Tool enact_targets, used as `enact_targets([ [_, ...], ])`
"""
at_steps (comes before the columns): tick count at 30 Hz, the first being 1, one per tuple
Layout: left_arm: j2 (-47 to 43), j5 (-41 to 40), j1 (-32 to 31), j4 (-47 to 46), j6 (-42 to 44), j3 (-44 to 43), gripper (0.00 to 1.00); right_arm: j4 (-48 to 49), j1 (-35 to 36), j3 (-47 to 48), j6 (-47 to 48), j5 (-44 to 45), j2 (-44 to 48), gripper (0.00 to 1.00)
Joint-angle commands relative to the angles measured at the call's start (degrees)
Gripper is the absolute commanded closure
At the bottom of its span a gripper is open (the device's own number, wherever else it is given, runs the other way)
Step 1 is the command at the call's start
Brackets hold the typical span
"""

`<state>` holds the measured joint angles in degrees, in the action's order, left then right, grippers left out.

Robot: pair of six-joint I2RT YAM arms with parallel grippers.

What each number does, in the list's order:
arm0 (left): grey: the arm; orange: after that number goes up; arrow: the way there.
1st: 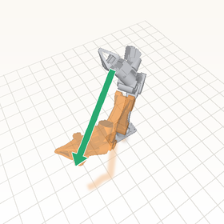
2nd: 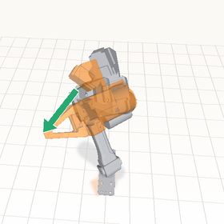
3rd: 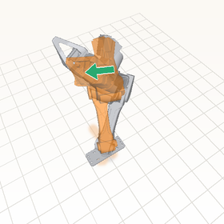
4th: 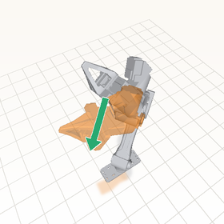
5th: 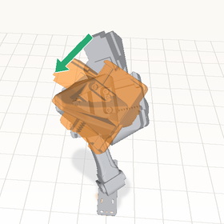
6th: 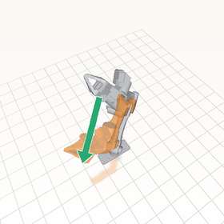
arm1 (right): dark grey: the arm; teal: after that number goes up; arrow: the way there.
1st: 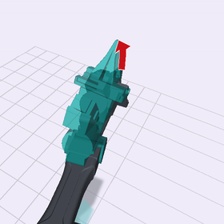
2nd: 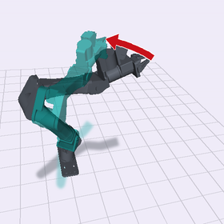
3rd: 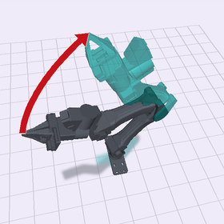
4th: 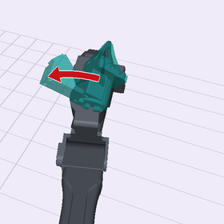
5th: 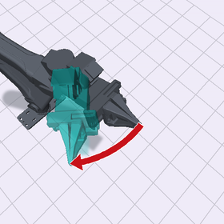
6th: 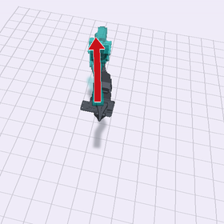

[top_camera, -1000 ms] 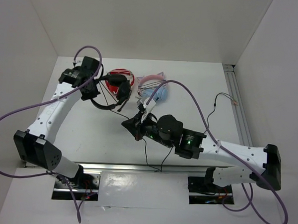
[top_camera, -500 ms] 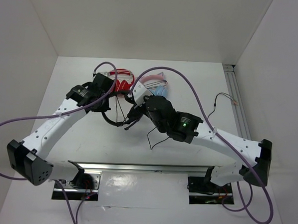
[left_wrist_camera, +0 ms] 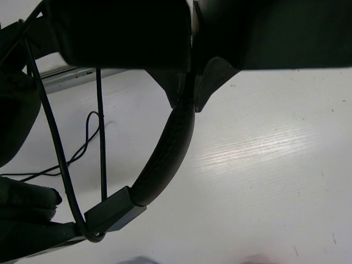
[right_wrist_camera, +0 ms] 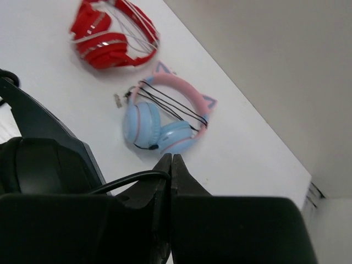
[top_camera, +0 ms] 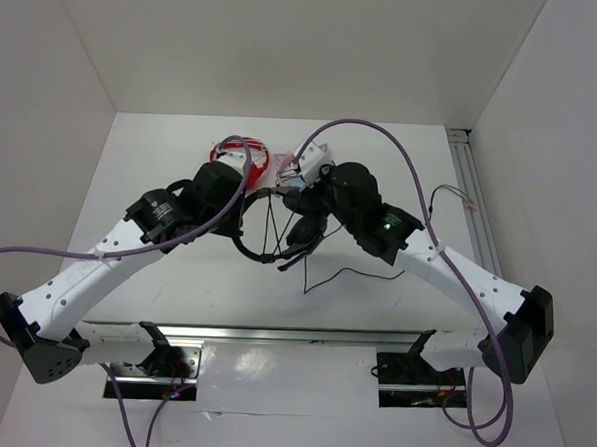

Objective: Wrap the headphones

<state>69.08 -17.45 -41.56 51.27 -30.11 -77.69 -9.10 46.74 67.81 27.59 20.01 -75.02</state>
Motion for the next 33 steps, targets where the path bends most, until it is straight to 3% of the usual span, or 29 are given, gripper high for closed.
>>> enact_targets([
  [1,-2.29,6.72,-4.22,11.49,6.55,-2.47,1.0,9.73,-6.13,1.8,-2.45,-7.05,2.87,0.96],
  [5,-0.09,6.2,-5.64,12.01,6.55,-3.78,1.0,7.97,-11.39,2.33,-8.76,-30.84,2.34,0.89],
  [9,0.44,5.68,-5.64,12.02,6.55,-5.88,1.0,8.04,-12.9,2.33,-12.64,-44.23,-0.99,0.89],
  [16,1.85,4.7,-5.64,14.65,7.17,-10.55,1.0,14.28,-17.38,-0.49,-18.09,-52.34,-4.6,0.87],
  [24,0.27,9.54,-5.64,12.81,8.22,-12.48,1.0,24.02,-20.46,-3.19,-28.44,-69.46,-12.33,0.72],
  [33,1.85,5.86,-5.64,15.97,6.11,-21.09,1.0,49.67,-11.68,-16.28,-40.23,-70.99,-19.1,0.67],
])
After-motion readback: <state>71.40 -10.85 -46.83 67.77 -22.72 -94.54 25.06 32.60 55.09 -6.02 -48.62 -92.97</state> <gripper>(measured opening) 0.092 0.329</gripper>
